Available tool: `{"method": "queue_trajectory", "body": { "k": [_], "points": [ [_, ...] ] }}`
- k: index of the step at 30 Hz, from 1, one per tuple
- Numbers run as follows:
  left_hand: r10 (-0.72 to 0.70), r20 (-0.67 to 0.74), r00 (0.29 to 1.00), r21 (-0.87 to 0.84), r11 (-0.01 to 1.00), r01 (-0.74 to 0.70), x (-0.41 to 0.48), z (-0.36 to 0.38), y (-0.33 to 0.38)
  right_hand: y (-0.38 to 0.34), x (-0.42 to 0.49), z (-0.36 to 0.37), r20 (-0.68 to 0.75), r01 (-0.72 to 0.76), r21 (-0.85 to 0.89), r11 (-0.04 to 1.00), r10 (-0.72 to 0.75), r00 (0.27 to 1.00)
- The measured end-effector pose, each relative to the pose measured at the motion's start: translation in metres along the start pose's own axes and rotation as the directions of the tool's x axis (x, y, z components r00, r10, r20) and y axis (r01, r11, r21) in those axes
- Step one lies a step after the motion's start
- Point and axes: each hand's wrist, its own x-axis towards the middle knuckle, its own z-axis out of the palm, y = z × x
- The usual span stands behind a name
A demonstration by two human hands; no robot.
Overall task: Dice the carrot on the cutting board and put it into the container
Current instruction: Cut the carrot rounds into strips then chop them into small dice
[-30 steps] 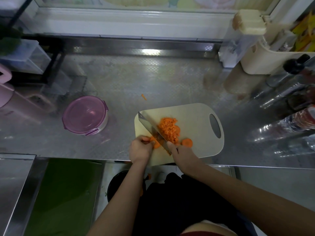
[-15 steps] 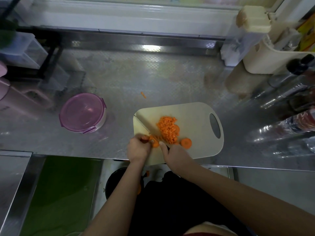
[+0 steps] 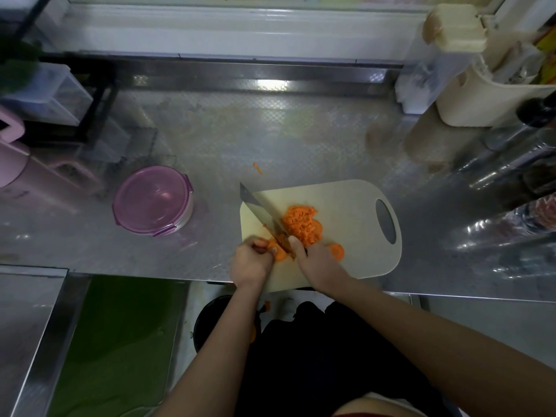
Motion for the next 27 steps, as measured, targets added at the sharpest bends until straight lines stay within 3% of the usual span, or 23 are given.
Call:
{"method": "queue_trajectory", "body": {
  "k": [5, 16, 27],
  "points": [
    [0.02, -0.001, 1.0, -0.012, 1.0, -0.02, -0.001, 0.0, 0.0, 0.004, -0.01, -0.006, 0.036, 0.025, -0.066, 0.997, -0.023, 0.999],
    [0.033, -0.002, 0.999, -0.016, 0.999, -0.033, 0.001, 0.0, -0.004, 0.004, -0.032, -0.018, 0.062, 0.067, -0.009, 0.998, -0.066, 0.996],
    [0.02, 0.01, 1.0, 0.004, 1.0, -0.02, 0.006, 0.0, -0.005, 0.004, -0.03, -0.006, 0.022, 0.001, -0.087, 0.996, 0.001, 1.0]
  ]
}}
